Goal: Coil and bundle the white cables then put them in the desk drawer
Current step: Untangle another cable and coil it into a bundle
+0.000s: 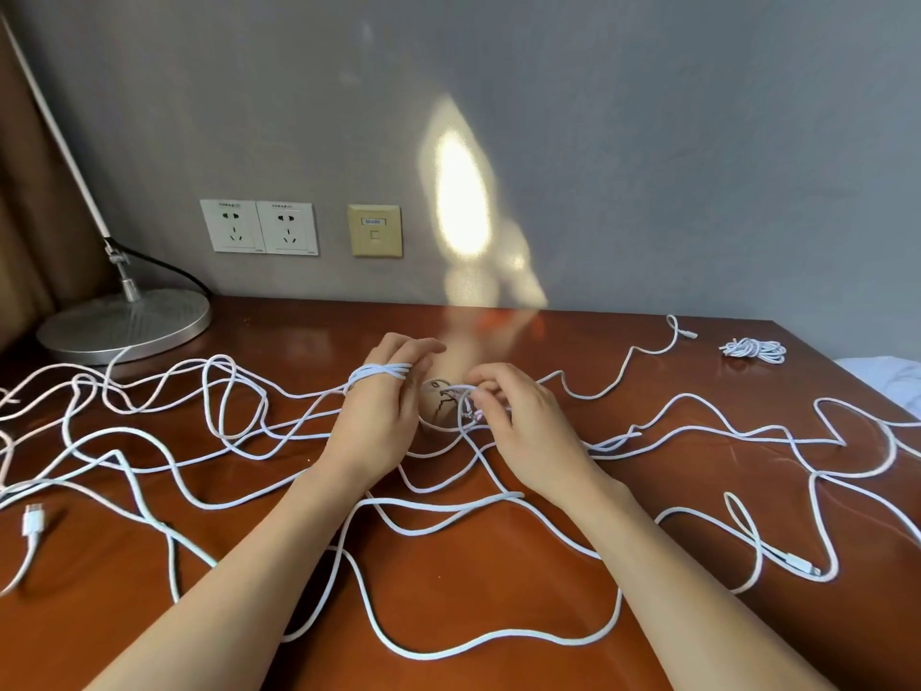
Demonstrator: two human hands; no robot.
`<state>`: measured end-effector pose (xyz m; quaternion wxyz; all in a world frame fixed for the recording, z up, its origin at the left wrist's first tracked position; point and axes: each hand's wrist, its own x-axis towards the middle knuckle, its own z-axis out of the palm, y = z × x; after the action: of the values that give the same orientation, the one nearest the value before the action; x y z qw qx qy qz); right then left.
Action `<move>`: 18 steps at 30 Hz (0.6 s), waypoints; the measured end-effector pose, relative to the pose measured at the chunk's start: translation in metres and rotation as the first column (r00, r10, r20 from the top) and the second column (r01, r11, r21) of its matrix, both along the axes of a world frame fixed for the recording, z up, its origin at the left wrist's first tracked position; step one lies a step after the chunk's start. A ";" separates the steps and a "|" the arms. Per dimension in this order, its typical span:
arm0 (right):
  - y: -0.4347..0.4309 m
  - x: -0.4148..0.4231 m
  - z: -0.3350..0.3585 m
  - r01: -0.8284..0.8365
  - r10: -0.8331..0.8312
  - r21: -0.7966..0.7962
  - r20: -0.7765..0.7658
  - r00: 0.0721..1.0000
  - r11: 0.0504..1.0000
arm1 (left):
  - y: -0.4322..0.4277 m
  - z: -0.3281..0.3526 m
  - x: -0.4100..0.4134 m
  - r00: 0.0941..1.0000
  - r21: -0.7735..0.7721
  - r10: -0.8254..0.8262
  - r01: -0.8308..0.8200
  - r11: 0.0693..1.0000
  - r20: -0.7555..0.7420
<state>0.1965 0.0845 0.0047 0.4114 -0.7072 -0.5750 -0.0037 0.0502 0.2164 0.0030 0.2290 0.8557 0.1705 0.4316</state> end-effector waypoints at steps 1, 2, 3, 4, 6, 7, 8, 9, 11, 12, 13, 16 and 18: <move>0.000 0.000 0.000 0.008 -0.008 0.024 -0.003 1.000 1.000 | 0.000 -0.001 0.000 1.000 0.005 0.023 -0.023 1.000 -0.012; 0.001 0.000 0.000 0.018 -0.018 0.045 -0.003 1.000 0.999 | 0.001 -0.001 0.001 0.999 0.010 0.043 -0.042 0.999 -0.028; 0.001 -0.001 0.001 0.028 -0.028 0.059 -0.002 1.000 0.998 | 0.000 -0.001 0.001 0.997 0.012 0.058 -0.057 0.998 -0.052; 0.001 -0.001 0.001 0.034 -0.034 0.070 -0.003 0.999 0.997 | 0.000 -0.002 0.002 0.994 0.016 0.072 -0.071 0.997 -0.082; 0.001 -0.002 0.001 0.044 -0.044 0.092 0.001 0.999 0.995 | 0.000 -0.003 0.003 0.984 0.050 0.102 -0.096 0.994 -0.148; 0.001 -0.001 0.001 0.053 -0.055 0.106 0.010 0.998 0.993 | -0.001 -0.003 0.003 0.979 0.077 0.115 -0.104 0.992 -0.168; 0.001 -0.001 0.001 0.061 -0.064 0.124 0.021 0.998 0.990 | -0.001 -0.003 0.003 0.977 0.098 0.125 -0.109 0.989 -0.174; 0.001 -0.001 0.001 0.058 -0.063 0.145 0.026 0.998 0.988 | -0.001 -0.003 0.003 0.976 0.108 0.134 -0.116 0.987 -0.174; 0.002 -0.001 0.001 0.017 -0.019 0.179 0.007 1.000 0.984 | 0.000 -0.001 0.002 0.973 0.126 0.145 -0.123 0.984 -0.182; 0.002 -0.002 0.001 -0.007 0.008 0.185 -0.004 1.000 0.983 | 0.001 -0.001 0.001 0.971 0.144 0.144 -0.117 0.983 -0.193; 0.002 -0.002 0.001 -0.025 0.027 0.180 -0.009 1.000 0.983 | 0.001 0.000 0.000 0.969 0.156 0.135 -0.103 0.982 -0.209; 0.001 0.001 0.000 -0.052 0.054 0.126 -0.016 0.998 0.991 | 0.000 0.000 -0.002 0.960 0.145 0.104 -0.068 0.987 -0.260; 0.001 0.001 0.000 -0.060 0.063 0.102 -0.026 0.998 0.993 | 0.000 0.000 -0.002 0.959 0.136 0.112 -0.079 0.988 -0.260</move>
<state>0.1974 0.0853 0.0042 0.4550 -0.6675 -0.5894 -0.0099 0.0485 0.2161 0.0026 0.1289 0.9094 0.2136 0.3327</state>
